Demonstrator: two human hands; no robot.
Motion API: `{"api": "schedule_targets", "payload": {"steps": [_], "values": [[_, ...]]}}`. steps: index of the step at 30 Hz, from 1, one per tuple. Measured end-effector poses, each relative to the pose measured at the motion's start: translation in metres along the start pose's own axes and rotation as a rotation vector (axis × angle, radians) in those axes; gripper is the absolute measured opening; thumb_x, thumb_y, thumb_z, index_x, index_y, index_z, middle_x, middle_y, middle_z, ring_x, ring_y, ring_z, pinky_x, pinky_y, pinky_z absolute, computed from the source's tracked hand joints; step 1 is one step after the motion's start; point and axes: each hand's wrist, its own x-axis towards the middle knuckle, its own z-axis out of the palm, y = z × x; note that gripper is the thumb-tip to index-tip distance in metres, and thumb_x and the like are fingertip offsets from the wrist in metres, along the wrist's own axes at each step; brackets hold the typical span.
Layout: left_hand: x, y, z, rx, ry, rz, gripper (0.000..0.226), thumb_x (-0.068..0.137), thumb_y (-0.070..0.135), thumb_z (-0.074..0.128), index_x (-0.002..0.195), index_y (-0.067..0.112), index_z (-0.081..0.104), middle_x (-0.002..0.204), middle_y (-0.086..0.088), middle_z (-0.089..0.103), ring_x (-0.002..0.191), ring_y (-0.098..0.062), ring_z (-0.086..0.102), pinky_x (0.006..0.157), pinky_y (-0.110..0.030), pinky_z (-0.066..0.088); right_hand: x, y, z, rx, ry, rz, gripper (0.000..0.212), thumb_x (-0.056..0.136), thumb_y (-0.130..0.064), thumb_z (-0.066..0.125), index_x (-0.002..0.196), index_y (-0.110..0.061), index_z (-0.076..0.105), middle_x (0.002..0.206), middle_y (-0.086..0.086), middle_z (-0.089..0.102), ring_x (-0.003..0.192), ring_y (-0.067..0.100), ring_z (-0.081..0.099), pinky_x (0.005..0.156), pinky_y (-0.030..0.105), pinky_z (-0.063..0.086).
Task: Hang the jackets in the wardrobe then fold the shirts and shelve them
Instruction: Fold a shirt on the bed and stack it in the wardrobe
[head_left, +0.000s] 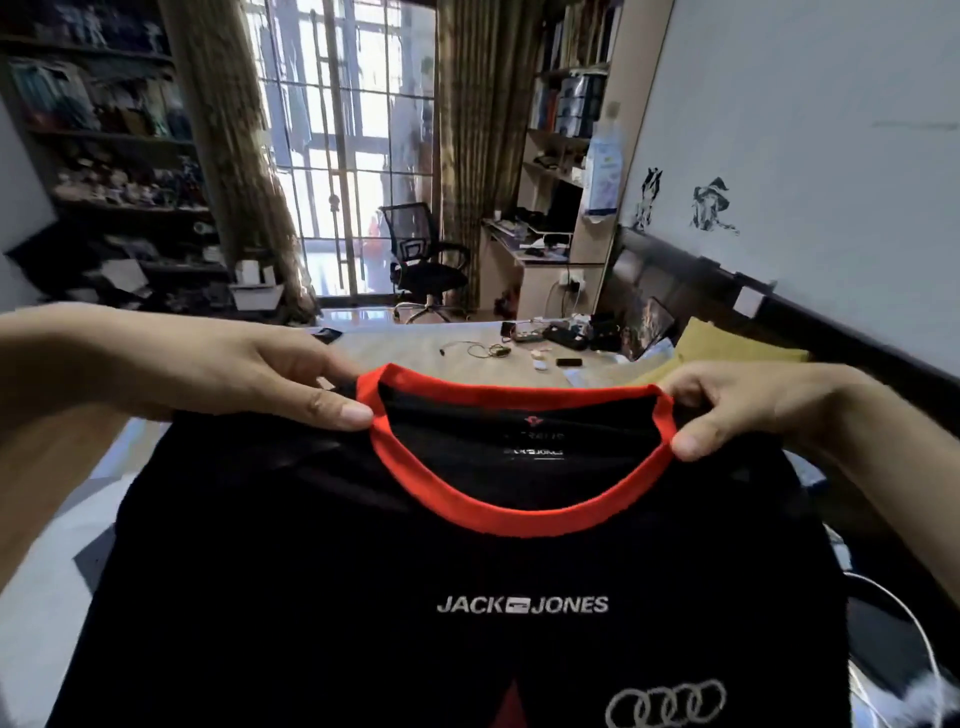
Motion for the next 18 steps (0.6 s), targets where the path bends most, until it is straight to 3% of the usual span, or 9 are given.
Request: {"api": "schedule_targets", "payload": {"steps": [2,3,5,7,10,12,14,16,18], "values": [[0.044,-0.022,-0.002,-0.121,-0.074,-0.048,0.027,0.092,0.039,0.067,0.109,0.019,0.075,0.101,-0.002,0.075,0.089,-0.011,0.068,0.078,-0.028,0.053,0.053,0.039,-0.022,0.025,0.060,0.048,0.012,0.088,-0.001,0.071,0.085,-0.011,0.077,0.080,0.000,0.077,0.070,0.006,0.072,0.059,0.015,0.055],[0.071,-0.036,0.001,-0.154,-0.100,-0.076,0.028,0.093,0.035,0.065,0.111,0.016,0.073,0.103,-0.007,0.075,0.089,-0.015,0.068,0.078,-0.031,0.055,0.084,0.064,-0.030,-0.009,0.065,0.071,0.010,0.091,-0.009,0.070,0.096,-0.011,0.078,0.094,0.004,0.079,0.084,0.011,0.073,0.071,0.020,0.057],[0.133,-0.088,0.003,-0.176,-0.021,-0.151,0.023,0.093,0.033,0.066,0.106,0.016,0.074,0.103,-0.010,0.076,0.092,-0.017,0.069,0.080,-0.030,0.055,0.152,0.129,-0.060,-0.053,0.146,0.117,0.024,0.091,-0.029,0.074,0.109,-0.014,0.078,0.114,0.010,0.076,0.103,0.019,0.070,0.091,0.030,0.055],[0.195,-0.155,0.011,-0.145,0.061,-0.203,0.025,0.089,0.043,0.070,0.091,0.019,0.074,0.093,-0.006,0.077,0.094,-0.014,0.067,0.083,-0.026,0.049,0.213,0.192,-0.078,-0.016,0.213,0.201,0.028,0.091,-0.036,0.074,0.104,-0.012,0.079,0.103,0.004,0.078,0.094,0.015,0.070,0.080,0.023,0.054],[0.275,-0.258,0.042,-0.110,0.099,-0.313,0.045,0.076,0.071,0.071,0.080,0.026,0.070,0.078,0.005,0.074,0.098,-0.015,0.066,0.090,-0.039,0.044,0.300,0.282,-0.082,0.093,0.225,0.255,0.018,0.096,-0.028,0.069,0.096,-0.012,0.077,0.085,-0.004,0.078,0.076,0.008,0.070,0.066,0.018,0.053],[0.315,-0.320,0.070,-0.182,0.145,-0.386,0.032,0.084,0.058,0.071,0.080,0.026,0.072,0.076,0.011,0.071,0.092,-0.014,0.066,0.085,-0.034,0.047,0.359,0.342,-0.077,0.075,0.264,0.267,0.019,0.098,-0.022,0.068,0.097,-0.005,0.076,0.083,-0.003,0.076,0.073,0.007,0.068,0.070,0.022,0.052],[0.352,-0.377,0.099,-0.296,0.189,-0.410,0.029,0.085,0.046,0.076,0.075,0.019,0.072,0.072,0.008,0.067,0.073,-0.008,0.059,0.068,-0.026,0.045,0.413,0.400,-0.069,0.050,0.310,0.278,0.021,0.096,-0.020,0.069,0.090,-0.001,0.074,0.077,0.000,0.070,0.069,0.007,0.062,0.071,0.030,0.047],[0.384,-0.427,0.125,-0.343,0.237,-0.430,0.029,0.081,0.045,0.076,0.066,0.021,0.069,0.063,0.007,0.062,0.061,-0.004,0.055,0.060,-0.026,0.041,0.462,0.450,-0.059,0.034,0.334,0.288,0.021,0.094,-0.021,0.071,0.075,-0.013,0.074,0.067,-0.004,0.068,0.061,0.006,0.059,0.067,0.031,0.044],[0.409,-0.473,0.144,-0.352,0.307,-0.512,0.030,0.088,0.037,0.074,0.070,0.014,0.068,0.062,0.002,0.061,0.057,-0.007,0.052,0.054,-0.024,0.038,0.505,0.492,-0.048,0.040,0.367,0.313,0.021,0.093,-0.023,0.072,0.072,-0.020,0.073,0.064,-0.005,0.070,0.060,0.006,0.062,0.065,0.027,0.048]]}}
